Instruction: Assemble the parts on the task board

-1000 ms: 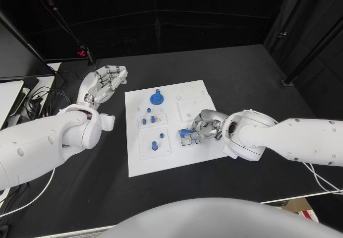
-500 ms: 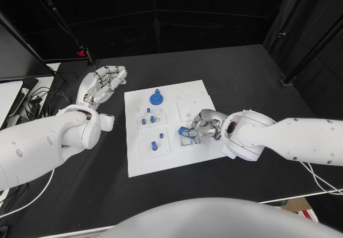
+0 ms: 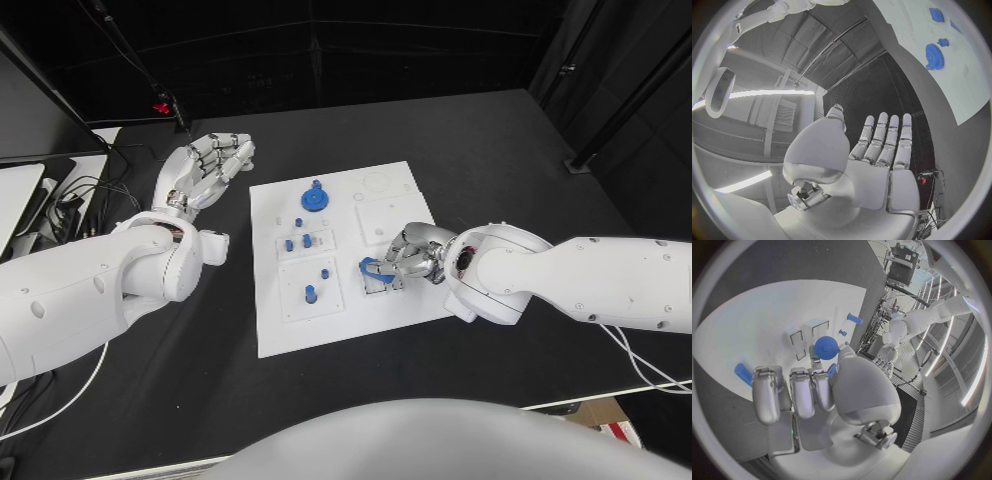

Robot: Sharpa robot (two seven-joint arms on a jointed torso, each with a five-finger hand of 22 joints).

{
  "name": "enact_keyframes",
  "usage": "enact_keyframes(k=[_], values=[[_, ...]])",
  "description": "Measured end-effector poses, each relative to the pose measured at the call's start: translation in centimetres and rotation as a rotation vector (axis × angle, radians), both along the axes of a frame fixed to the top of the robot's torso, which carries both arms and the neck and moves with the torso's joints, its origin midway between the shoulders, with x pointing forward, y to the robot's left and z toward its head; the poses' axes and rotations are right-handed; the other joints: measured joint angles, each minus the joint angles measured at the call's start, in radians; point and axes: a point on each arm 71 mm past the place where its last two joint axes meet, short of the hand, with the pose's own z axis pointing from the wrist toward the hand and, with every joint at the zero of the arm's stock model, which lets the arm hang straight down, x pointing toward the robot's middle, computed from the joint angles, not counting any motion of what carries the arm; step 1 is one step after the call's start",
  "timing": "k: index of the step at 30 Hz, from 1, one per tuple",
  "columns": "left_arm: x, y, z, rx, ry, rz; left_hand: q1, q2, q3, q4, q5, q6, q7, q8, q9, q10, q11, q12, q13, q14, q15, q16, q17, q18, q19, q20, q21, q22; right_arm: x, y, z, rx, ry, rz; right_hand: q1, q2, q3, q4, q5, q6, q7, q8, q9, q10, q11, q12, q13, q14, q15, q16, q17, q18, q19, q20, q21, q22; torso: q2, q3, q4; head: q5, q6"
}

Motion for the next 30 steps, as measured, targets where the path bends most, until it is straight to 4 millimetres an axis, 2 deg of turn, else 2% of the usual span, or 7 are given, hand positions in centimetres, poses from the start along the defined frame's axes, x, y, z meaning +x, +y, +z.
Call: enact_keyframes(k=[16,19,21,24,30], values=[[0.0,-0.02,0.0,0.0,0.0,0.0,0.0,0.0,0.0,0.0,0.0,0.0,0.0,0.0,0.0,0.0,0.0,0.0,0.0,0.0,0.0,0.0,0.0,0.0,0.0,0.0,0.0,0.0,0.0,-0.1,-0.18,-0.018,0.02,-0.017,0.0,0.0,-0.003,0.0,0.005,0.003,-0.003,-0.004,-0.002,0.0,0.0,0.0,0.0,-0.004,-0.004,0.0,0.0,0.0,0.0,0.0,0.0,0.0,0.0,-0.0005,-0.0009,-0.013,0.0],[0.0,-0.03,0.0,0.0,0.0,-0.001,0.0,0.0,0.0,0.0,0.0,0.0,0.0,0.0,0.0,0.0,0.0,0.0,0.0,0.0,0.0,0.0,0.0,0.0,0.0,0.0,0.0,0.0,-0.01,-0.07,-0.22,-0.022,0.024,-0.016,-0.008,0.008,-0.011,0.0,0.005,0.003,-0.003,-0.005,-0.001,0.0,0.0,0.0,0.0,-0.004,-0.003,0.0,0.0,0.0,0.0,0.0,0.0,0.0,0.0,-0.0002,-0.0009,-0.013,0.0],[0.0,-0.03,0.0,0.0,0.0,-0.001,0.0,0.0,0.0,0.0,0.0,0.0,0.0,0.0,0.0,0.0,0.0,0.0,0.0,0.0,0.0,0.0,0.0,0.0,0.0,0.0,0.0,0.0,-0.01,-0.07,-0.25,-0.026,0.027,-0.015,-0.019,0.008,-0.012,0.0,-0.001,0.012,-0.012,-0.004,0.0,0.0,0.0,0.0,0.0,-0.004,-0.004,0.0,0.0,0.0,0.0,0.0,0.0,0.0,0.0,0.0,-0.0009,-0.014,0.0],[0.0,-0.04,0.0,0.0,0.0,-0.001,0.0,0.0,0.0,0.0,0.0,0.0,0.0,0.0,0.0,0.0,0.0,0.0,0.0,0.0,0.0,0.0,0.0,0.0,0.0,0.0,0.0,0.0,-0.01,-0.03,-0.3,-0.031,0.032,-0.012,-0.02,0.006,-0.02,0.0,-0.003,0.012,-0.013,0.0,0.001,0.0,0.0,0.0,0.0,-0.004,-0.003,0.0,0.0,0.0,0.0,0.0,0.0,0.0,0.0,0.0002,-0.0008,-0.014,0.0],[0.0,-0.04,0.0,0.0,0.0,-0.001,0.0,0.0,0.0,0.0,0.0,0.0,0.0,0.0,0.0,0.0,0.0,-0.001,0.0,0.0,0.0,0.0,0.0,0.0,0.0,0.0,0.0,0.0,0.0,0.04,-0.39,-0.038,0.041,-0.005,-0.039,0.005,-0.031,0.001,-0.013,0.016,-0.024,0.0,0.005,0.0,0.0,0.0,0.0,-0.004,-0.003,0.0,0.0,0.0,0.0,0.0,0.0,0.0,0.0,0.0002,-0.0008,-0.015,0.0]])
